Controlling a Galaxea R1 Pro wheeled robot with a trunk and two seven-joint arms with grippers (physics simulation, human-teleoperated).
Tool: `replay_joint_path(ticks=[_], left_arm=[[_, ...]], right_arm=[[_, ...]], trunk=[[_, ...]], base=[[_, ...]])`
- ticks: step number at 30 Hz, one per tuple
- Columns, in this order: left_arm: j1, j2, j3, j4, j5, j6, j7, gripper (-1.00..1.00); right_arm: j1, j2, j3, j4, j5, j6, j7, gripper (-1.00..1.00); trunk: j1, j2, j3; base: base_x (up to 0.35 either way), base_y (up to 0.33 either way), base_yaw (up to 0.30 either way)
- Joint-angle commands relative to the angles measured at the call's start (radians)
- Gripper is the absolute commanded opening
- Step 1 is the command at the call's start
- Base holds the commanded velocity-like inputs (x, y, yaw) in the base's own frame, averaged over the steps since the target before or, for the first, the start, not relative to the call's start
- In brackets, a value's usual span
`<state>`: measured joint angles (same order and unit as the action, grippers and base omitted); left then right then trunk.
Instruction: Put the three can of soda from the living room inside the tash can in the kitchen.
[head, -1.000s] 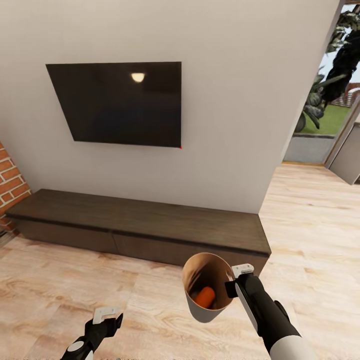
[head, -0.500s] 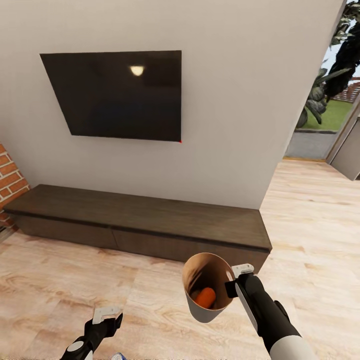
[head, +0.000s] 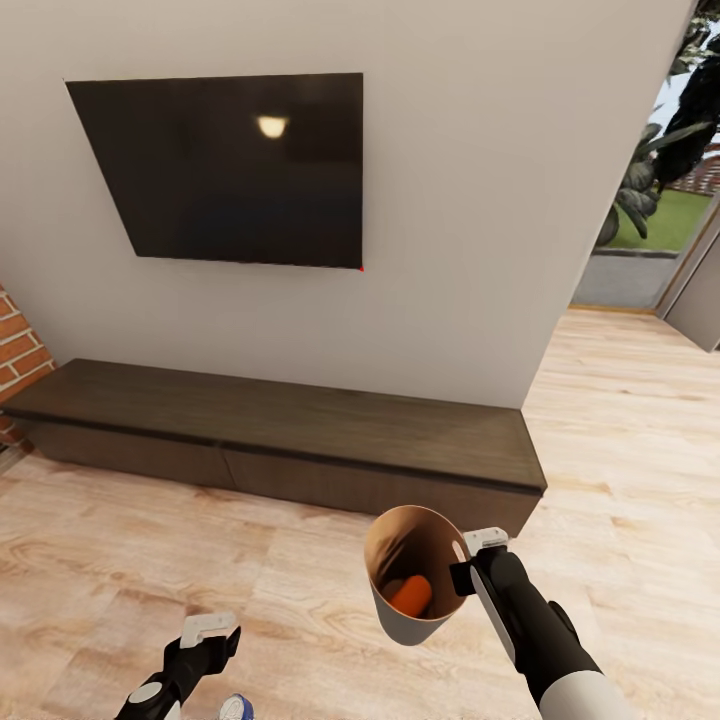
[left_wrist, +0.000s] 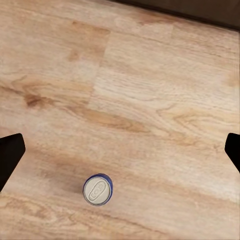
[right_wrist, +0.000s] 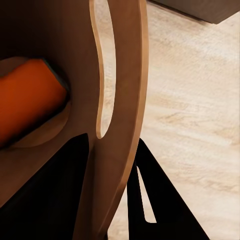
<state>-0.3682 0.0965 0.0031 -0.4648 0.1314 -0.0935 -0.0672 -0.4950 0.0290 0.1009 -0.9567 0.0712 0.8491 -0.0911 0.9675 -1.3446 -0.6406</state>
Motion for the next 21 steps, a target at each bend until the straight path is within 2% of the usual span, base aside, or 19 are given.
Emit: replay_joint_path(ticks=[1, 21], left_arm=[[0.000, 0.000, 0.000, 0.000, 0.000, 0.000, 0.000, 1.00], [0.000, 0.000, 0.017, -0.005, 0.001, 0.001, 0.001, 1.00]], right_arm=[[-0.001, 0.000, 0.000, -0.001, -0.008, -0.001, 0.001, -1.00], [-0.001, 0.001, 0.000, 0.000, -0.008, -0.001, 0.001, -1.00]], trunk=[[0.004, -0.007, -0.005], [0.081, -0.147, -0.100]], base=[[0.000, 0.000, 0.000], [0.000, 0.000, 0.000]])
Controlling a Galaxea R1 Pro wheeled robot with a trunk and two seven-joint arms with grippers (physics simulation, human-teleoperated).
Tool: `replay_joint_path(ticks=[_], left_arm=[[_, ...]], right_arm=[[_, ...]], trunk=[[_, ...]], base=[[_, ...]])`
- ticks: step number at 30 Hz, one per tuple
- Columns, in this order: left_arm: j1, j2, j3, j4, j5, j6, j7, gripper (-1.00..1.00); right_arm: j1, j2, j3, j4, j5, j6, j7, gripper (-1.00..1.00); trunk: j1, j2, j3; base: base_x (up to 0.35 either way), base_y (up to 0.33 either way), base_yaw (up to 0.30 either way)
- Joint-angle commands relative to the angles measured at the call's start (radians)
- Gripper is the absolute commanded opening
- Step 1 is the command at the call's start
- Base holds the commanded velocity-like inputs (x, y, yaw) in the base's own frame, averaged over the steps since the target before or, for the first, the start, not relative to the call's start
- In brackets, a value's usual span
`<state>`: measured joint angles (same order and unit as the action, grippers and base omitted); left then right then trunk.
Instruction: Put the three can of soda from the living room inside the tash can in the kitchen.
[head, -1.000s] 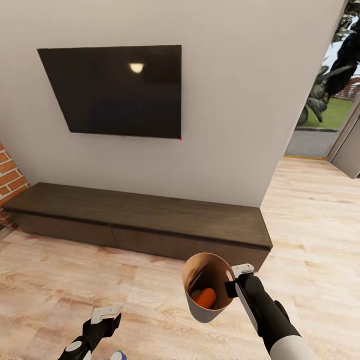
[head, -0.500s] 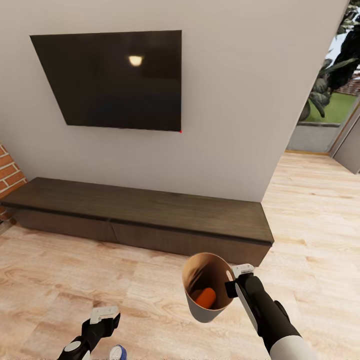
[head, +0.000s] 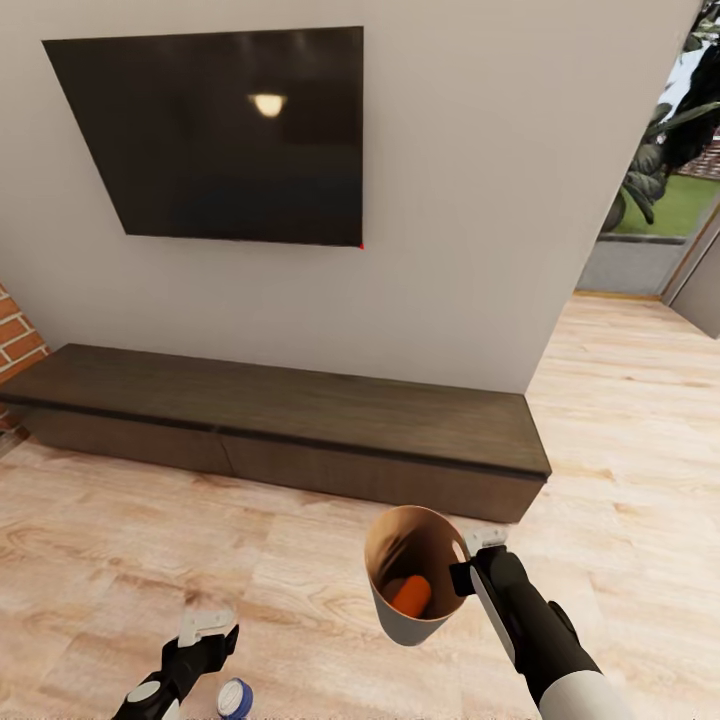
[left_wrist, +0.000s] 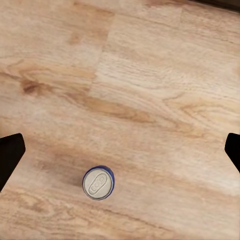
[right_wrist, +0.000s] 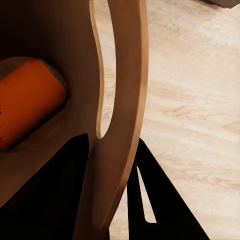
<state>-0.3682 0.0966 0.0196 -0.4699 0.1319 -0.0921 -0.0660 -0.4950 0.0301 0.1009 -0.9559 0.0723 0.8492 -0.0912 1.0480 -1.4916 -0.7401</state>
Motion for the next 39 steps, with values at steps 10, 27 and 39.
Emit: replay_joint_path(ticks=[10, 27, 39], left_arm=[[0.000, 0.003, 0.000, -0.001, 0.000, 0.000, 0.000, 1.00], [0.000, 0.004, 0.002, -0.001, 0.000, 0.000, 0.000, 1.00], [0.000, 0.018, 0.002, -0.001, 0.000, 0.000, 0.000, 1.00]], right_arm=[[0.000, 0.000, 0.000, 0.000, -0.009, -0.001, 0.001, -1.00], [-0.002, 0.002, 0.003, -0.133, -0.014, 0.134, 0.020, -1.00], [-0.002, 0.002, 0.002, -0.144, -0.014, 0.145, 0.079, -1.00]], trunk=[[0.038, -0.070, -0.047], [0.104, -0.189, -0.128], [0.150, -0.273, -0.185]], base=[[0.000, 0.000, 0.000], [0.000, 0.000, 0.000], [0.000, 0.000, 0.000]])
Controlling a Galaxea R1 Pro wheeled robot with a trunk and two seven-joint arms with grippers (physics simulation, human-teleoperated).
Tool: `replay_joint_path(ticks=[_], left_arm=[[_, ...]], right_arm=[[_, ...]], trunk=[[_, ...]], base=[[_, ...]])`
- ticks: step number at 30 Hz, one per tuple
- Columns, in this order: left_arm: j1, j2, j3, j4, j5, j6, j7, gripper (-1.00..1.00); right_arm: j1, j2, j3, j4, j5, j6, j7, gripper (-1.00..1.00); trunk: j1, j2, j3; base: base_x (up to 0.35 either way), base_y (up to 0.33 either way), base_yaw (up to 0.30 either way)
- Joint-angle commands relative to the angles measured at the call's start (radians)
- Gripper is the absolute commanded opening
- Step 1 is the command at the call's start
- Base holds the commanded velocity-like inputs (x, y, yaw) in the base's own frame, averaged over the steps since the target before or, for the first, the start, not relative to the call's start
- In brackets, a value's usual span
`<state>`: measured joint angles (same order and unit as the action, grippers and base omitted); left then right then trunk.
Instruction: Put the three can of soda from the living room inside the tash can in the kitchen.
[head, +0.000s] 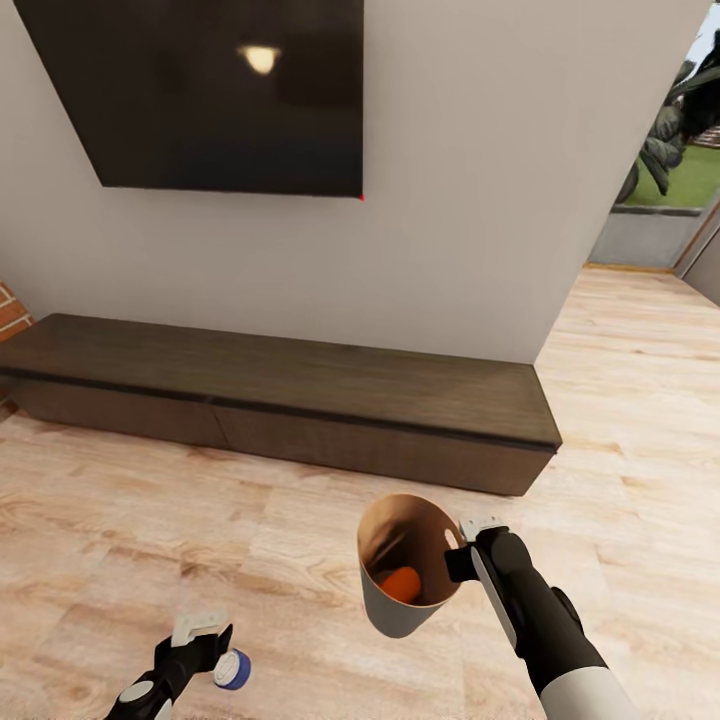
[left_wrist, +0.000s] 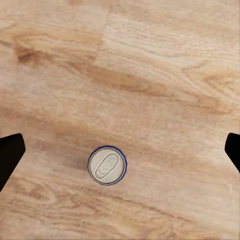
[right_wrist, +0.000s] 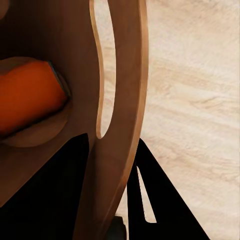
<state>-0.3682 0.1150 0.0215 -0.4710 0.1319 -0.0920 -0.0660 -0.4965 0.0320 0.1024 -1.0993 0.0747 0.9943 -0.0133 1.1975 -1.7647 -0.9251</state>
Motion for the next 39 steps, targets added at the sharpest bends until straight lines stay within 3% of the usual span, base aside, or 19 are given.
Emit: replay_joint_path(ticks=[1, 12, 39], left_arm=[[0.000, 0.003, 0.000, 0.000, 0.000, 0.000, 0.000, 1.00], [0.000, 0.006, 0.036, -0.001, 0.000, 0.001, 0.000, 1.00], [0.000, 0.006, 0.038, -0.001, 0.000, 0.001, -0.002, 1.00]], right_arm=[[0.000, 0.000, 0.000, 0.000, -0.016, 0.000, 0.003, -1.00], [0.000, 0.000, 0.000, -0.001, -0.016, 0.000, 0.004, -1.00], [0.000, 0.000, 0.000, -0.001, -0.016, 0.000, 0.004, -1.00]], trunk=[[0.004, -0.007, -0.005], [0.046, -0.084, -0.057], [0.150, -0.273, -0.185]], base=[[0.000, 0.000, 0.000], [0.000, 0.000, 0.000], [0.000, 0.000, 0.000]])
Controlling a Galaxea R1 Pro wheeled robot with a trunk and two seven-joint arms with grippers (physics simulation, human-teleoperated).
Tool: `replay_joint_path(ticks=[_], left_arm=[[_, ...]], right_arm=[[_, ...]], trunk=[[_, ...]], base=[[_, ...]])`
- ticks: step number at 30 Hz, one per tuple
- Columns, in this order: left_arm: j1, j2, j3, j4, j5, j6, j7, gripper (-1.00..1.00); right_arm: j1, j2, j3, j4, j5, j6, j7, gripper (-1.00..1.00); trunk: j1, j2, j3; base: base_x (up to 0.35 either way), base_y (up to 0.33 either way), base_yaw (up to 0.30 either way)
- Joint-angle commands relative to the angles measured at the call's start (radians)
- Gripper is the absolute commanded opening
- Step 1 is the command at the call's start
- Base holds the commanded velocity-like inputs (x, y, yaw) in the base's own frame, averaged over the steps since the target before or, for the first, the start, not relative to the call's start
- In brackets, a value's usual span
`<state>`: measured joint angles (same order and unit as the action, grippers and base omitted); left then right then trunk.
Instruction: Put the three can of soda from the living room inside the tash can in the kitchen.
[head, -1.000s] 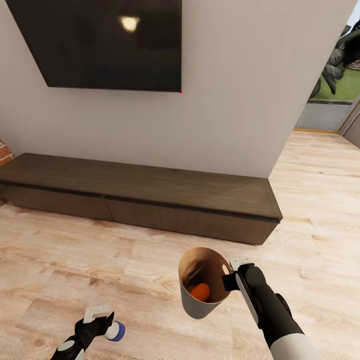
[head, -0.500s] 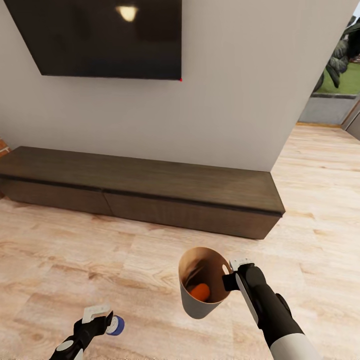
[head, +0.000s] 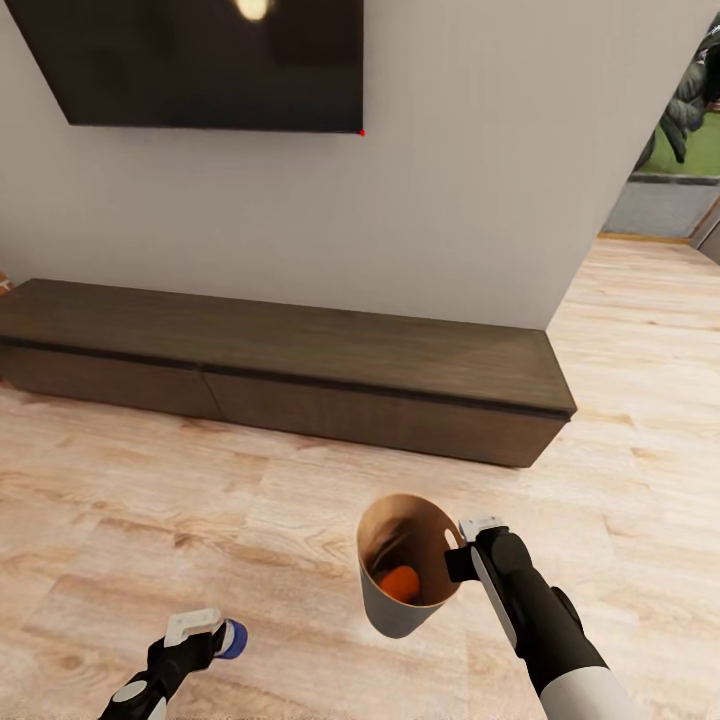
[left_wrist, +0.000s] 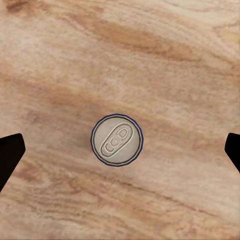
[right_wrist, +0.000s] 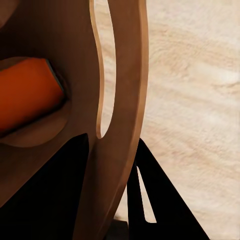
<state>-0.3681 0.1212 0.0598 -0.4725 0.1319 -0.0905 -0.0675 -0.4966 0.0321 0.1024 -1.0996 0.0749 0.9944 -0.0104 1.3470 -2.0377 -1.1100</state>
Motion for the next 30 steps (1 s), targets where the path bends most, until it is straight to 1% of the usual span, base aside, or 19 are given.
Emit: replay_joint_path(ticks=[1, 4, 7, 14, 23, 30], left_arm=[[0.000, 0.000, 0.000, 0.000, 0.000, 0.000, 0.000, 1.00], [0.000, 0.000, 0.000, 0.000, 0.000, 0.000, 0.000, 1.00], [0.000, 0.000, 0.000, 0.000, 0.000, -0.001, 0.000, 1.00], [0.000, 0.000, 0.000, 0.000, 0.000, -0.001, 0.000, 1.00], [0.000, 0.000, 0.000, 0.000, 0.000, -0.002, 0.000, 1.00], [0.000, 0.001, 0.001, 0.000, 0.000, -0.003, 0.000, 1.00]], right_arm=[[0.000, 0.000, 0.000, 0.000, -0.017, 0.000, 0.001, -1.00], [0.000, 0.000, 0.000, 0.000, -0.017, 0.000, 0.001, -1.00], [0.000, 0.000, 0.000, 0.000, -0.017, 0.000, 0.001, -1.00], [0.000, 0.000, 0.000, 0.000, -0.017, 0.000, 0.001, -1.00], [0.000, 0.000, 0.001, 0.000, -0.017, 0.000, 0.001, -1.00], [0.000, 0.000, 0.000, -0.001, -0.017, 0.000, 0.001, -1.00]], trunk=[[0.004, -0.007, -0.005], [0.015, -0.028, -0.019], [0.015, -0.028, -0.023], [0.015, -0.028, -0.025], [0.015, -0.028, -0.026], [0.015, -0.028, -0.026]], base=[[0.000, 0.000, 0.000], [0.000, 0.000, 0.000], [0.000, 0.000, 0.000], [0.023, 0.000, 0.000], [0.232, 0.000, 0.000], [0.059, 0.000, 0.000]])
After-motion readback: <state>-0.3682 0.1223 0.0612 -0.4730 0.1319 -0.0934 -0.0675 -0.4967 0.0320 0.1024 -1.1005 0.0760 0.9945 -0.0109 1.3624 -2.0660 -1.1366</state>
